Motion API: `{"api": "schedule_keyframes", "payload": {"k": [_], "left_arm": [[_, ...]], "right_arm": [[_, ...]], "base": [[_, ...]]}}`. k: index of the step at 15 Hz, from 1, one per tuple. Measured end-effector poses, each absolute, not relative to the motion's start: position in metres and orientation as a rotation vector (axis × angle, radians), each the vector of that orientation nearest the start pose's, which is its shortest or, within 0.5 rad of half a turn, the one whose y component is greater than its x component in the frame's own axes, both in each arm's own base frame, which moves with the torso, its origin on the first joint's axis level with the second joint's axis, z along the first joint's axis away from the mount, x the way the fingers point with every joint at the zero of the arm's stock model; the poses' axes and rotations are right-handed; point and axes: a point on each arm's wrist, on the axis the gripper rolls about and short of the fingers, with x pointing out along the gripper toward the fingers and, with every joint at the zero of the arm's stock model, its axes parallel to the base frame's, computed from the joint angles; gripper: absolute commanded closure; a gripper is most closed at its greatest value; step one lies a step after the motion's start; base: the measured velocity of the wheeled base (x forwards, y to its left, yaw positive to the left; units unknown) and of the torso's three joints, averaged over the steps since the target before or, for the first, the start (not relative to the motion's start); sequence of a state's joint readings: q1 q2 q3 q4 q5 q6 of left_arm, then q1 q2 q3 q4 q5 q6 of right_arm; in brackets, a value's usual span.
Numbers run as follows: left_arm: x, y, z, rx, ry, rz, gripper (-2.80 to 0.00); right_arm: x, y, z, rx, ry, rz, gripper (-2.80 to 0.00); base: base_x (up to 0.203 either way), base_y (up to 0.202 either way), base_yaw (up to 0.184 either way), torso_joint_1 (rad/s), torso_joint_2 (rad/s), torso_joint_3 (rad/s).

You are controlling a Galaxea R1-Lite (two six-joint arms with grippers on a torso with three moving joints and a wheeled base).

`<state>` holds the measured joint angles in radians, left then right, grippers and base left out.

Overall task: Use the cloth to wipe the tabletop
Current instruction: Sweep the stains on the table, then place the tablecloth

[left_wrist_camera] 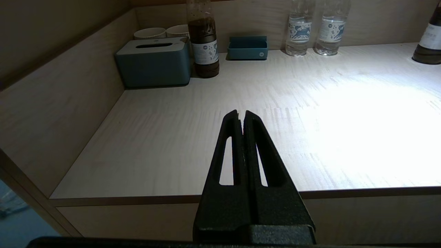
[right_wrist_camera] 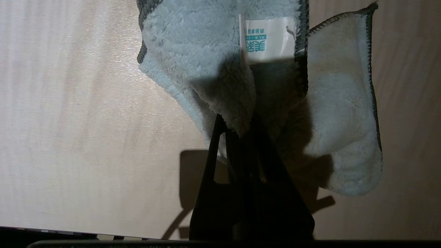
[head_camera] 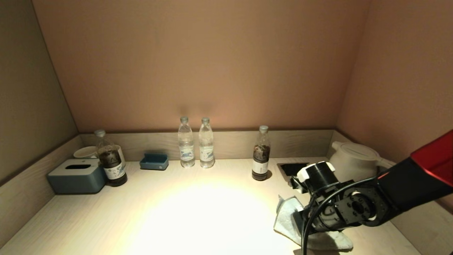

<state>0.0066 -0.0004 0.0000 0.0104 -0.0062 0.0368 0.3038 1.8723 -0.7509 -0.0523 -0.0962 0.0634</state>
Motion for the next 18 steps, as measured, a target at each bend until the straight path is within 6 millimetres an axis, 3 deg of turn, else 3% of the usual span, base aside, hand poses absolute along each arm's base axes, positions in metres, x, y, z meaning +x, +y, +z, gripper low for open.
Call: {"api": "schedule_keyframes", "payload": {"k": [4, 11, 14, 18], "left_arm": [[-0.023, 0.000, 0.074, 0.036, 0.010, 0.000, 0.00], [-0.023, 0.000, 0.074, 0.037, 0.010, 0.000, 0.00], [-0.023, 0.000, 0.074, 0.036, 0.010, 0.000, 0.00], [-0.023, 0.000, 0.074, 0.037, 0.010, -0.001, 0.00]], "right_arm": [[0.270, 0.040, 0.082, -0.112, 1.036, 0.041, 0.00], [0.258, -0.014, 0.113, -0.036, 0.954, -0.157, 0.00], [0.254, -0.042, 0.112, -0.006, 0.967, -0.288, 0.00], [0.254, -0.060, 0.100, 0.018, 1.017, -0.354, 0.00]], "base": [[0.000, 0.000, 0.000, 0.000, 0.00, 0.000], [0.000, 0.000, 0.000, 0.000, 0.00, 0.000], [0.000, 0.000, 0.000, 0.000, 0.00, 0.000], [0.000, 0.000, 0.000, 0.000, 0.00, 0.000]]}}
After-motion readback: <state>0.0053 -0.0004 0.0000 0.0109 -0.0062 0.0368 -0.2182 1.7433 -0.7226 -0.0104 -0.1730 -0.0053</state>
